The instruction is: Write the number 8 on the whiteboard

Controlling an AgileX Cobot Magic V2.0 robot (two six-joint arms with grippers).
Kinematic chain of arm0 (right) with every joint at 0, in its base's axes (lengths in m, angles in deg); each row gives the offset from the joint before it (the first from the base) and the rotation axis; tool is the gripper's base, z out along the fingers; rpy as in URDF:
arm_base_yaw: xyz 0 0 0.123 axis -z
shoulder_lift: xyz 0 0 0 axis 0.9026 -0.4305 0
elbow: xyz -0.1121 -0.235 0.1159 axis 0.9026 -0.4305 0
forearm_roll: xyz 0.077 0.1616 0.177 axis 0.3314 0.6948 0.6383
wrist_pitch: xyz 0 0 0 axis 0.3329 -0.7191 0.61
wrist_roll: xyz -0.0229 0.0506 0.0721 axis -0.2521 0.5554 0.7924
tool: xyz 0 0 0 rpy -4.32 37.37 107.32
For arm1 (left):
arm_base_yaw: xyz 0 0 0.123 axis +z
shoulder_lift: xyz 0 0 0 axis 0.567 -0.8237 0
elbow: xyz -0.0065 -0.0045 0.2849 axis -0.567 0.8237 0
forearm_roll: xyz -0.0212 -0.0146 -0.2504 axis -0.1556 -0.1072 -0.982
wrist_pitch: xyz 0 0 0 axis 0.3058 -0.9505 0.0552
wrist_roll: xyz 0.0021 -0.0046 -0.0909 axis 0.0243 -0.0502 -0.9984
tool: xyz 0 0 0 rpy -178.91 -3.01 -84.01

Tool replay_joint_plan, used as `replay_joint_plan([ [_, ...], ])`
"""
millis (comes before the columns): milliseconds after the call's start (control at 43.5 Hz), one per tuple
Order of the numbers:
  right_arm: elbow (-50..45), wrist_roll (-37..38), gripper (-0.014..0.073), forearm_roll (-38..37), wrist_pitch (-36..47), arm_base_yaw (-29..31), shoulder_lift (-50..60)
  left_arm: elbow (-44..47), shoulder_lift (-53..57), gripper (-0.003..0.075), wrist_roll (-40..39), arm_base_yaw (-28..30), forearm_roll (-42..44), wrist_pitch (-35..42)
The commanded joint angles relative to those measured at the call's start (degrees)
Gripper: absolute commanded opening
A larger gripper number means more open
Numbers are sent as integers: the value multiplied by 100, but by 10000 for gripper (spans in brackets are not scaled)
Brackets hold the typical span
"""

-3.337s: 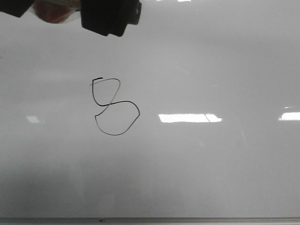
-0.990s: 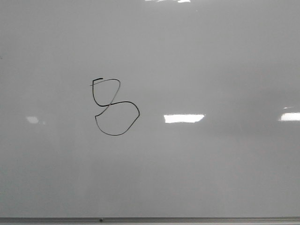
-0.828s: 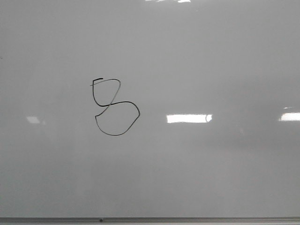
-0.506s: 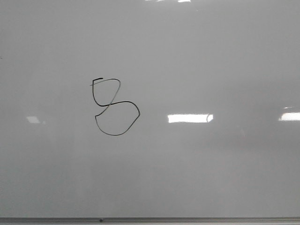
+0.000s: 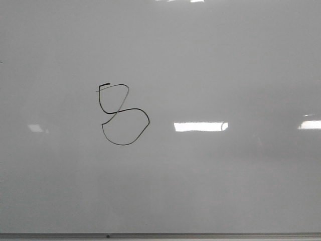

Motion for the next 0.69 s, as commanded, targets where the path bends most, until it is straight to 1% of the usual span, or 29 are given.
replay_joint_plan([
  [0, 148, -5, -67, 19, 484, 35, -61, 135, -62, -1, -51, 13, -84, 1159],
  [161, 148, -5, -67, 19, 484, 35, -61, 874, -62, -1, -40, 41, -125, 2820],
  [207, 148, -5, -67, 19, 484, 35, -61, 1082, -76, -1, 24, 114, -427, 3170],
  [299, 148, -5, -67, 19, 484, 35, -61, 1344, -275, -1, 581, 358, -1192, 3519],
  [345, 148, -5, -67, 19, 484, 35, -61, 1373, -442, -1, 600, 504, -1447, 3675],
  [391, 148, -5, -67, 19, 484, 35, -61, 1383, -730, -1, 600, 640, -1523, 3822],
  [483, 148, -5, -67, 19, 484, 35, -61, 1372, -1283, -1, 575, 824, -1536, 3929],
  [575, 148, -5, -67, 19, 484, 35, -61, 1334, -2112, -1, 445, 835, -1445, 4016],
  [621, 148, -5, -67, 19, 484, 35, -61, 1321, -2514, -1, 303, 796, -1230, 4276],
  [667, 148, -5, -67, 19, 484, 35, -61, 1312, -2985, -1, 8, 757, -894, 4745],
])
